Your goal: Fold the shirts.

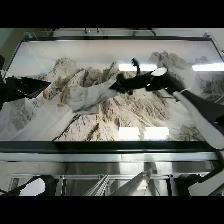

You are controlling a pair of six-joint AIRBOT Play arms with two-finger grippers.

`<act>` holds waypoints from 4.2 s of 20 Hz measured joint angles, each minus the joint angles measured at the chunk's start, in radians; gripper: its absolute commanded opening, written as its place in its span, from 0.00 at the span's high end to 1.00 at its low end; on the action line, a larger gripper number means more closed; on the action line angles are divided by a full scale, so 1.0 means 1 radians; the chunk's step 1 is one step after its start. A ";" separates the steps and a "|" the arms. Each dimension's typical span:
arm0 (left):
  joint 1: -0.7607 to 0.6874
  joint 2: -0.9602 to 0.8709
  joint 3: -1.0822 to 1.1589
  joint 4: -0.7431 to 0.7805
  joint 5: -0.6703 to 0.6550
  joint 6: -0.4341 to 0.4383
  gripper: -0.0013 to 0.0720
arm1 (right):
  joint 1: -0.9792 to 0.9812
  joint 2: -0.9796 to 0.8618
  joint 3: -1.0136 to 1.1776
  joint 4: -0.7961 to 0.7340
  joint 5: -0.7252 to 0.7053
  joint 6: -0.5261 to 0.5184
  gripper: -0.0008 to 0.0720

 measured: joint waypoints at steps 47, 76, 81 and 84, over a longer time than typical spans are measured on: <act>-0.087 0.000 0.000 0.005 -0.030 0.042 0.98 | -1.488 0.749 -0.490 -1.409 0.438 0.359 0.97; -0.111 0.009 0.143 0.021 0.003 -0.015 0.99 | -0.873 0.739 -0.237 -0.828 0.405 0.445 0.97; -0.132 0.146 -0.007 0.156 0.052 -0.056 0.98 | -0.365 0.810 -0.377 -0.809 0.233 0.412 0.97; -0.136 0.301 -0.199 0.187 0.087 -0.059 0.95 | -0.139 0.859 -0.477 -0.820 0.148 0.425 0.97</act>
